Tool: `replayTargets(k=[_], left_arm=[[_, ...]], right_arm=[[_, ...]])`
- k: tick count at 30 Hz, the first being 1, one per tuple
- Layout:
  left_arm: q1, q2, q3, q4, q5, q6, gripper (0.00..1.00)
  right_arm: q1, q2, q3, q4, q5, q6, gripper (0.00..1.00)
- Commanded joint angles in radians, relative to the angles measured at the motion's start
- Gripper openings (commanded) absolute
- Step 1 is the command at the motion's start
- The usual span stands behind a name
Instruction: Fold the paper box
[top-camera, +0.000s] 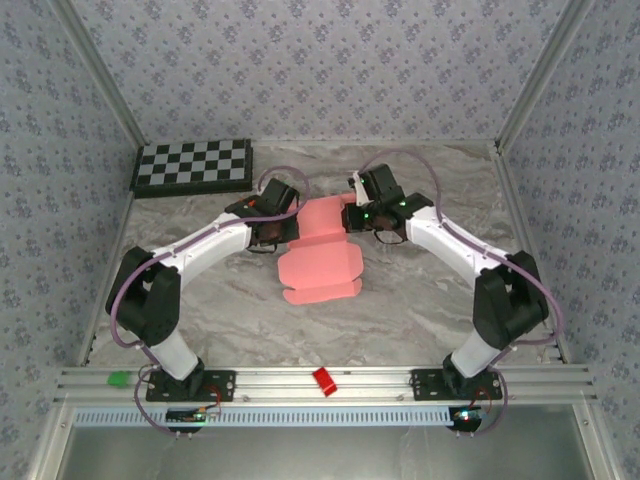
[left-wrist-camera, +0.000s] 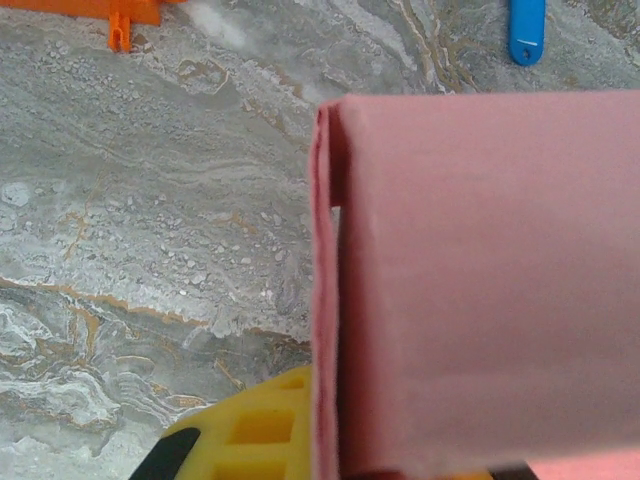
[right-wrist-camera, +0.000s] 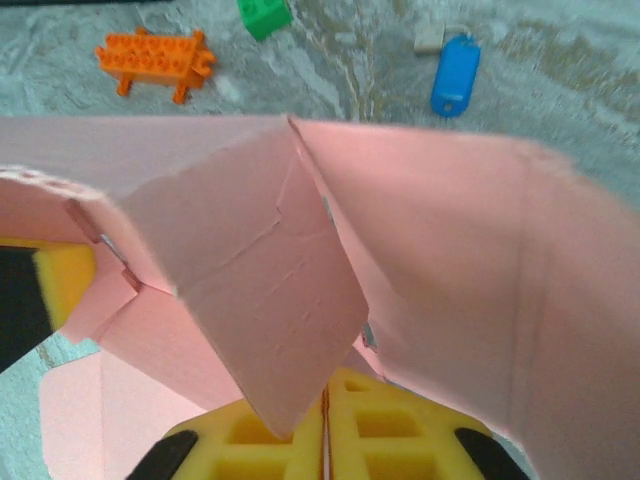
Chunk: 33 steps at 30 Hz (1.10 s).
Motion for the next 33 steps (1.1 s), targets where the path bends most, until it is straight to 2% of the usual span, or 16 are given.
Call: replayTargets(k=[1, 7, 11, 15, 21, 24, 29, 33], left_arm=[[-0.006, -0.012, 0.017, 0.013, -0.011, -0.001, 0.00], [-0.004, -0.028, 0.013, 0.020, -0.031, 0.021, 0.00], [-0.003, -0.039, 0.009, 0.031, -0.034, 0.027, 0.00], [-0.004, -0.042, 0.008, 0.036, -0.025, 0.027, 0.00], [-0.003, -0.042, 0.007, 0.041, -0.011, 0.031, 0.00], [-0.005, -0.044, 0.007, 0.046, -0.005, 0.034, 0.00], [-0.004, -0.044, 0.009, 0.049, 0.004, 0.035, 0.00], [-0.003, -0.044, 0.007, 0.054, 0.014, 0.036, 0.00]], right_arm=[[0.000, -0.080, -0.011, -0.008, 0.059, -0.061, 0.12], [-0.033, -0.169, -0.020, -0.016, 0.096, -0.090, 0.18], [-0.061, -0.209, -0.042, -0.019, 0.217, -0.062, 0.20], [-0.112, -0.206, -0.054, -0.040, 0.252, -0.024, 0.20], [-0.179, -0.177, -0.115, -0.013, 0.168, -0.027, 0.21], [-0.210, -0.159, -0.142, 0.034, 0.067, -0.054, 0.21], [-0.244, -0.114, -0.166, 0.110, -0.068, -0.109, 0.27], [-0.249, -0.071, -0.159, 0.134, -0.114, -0.118, 0.28]])
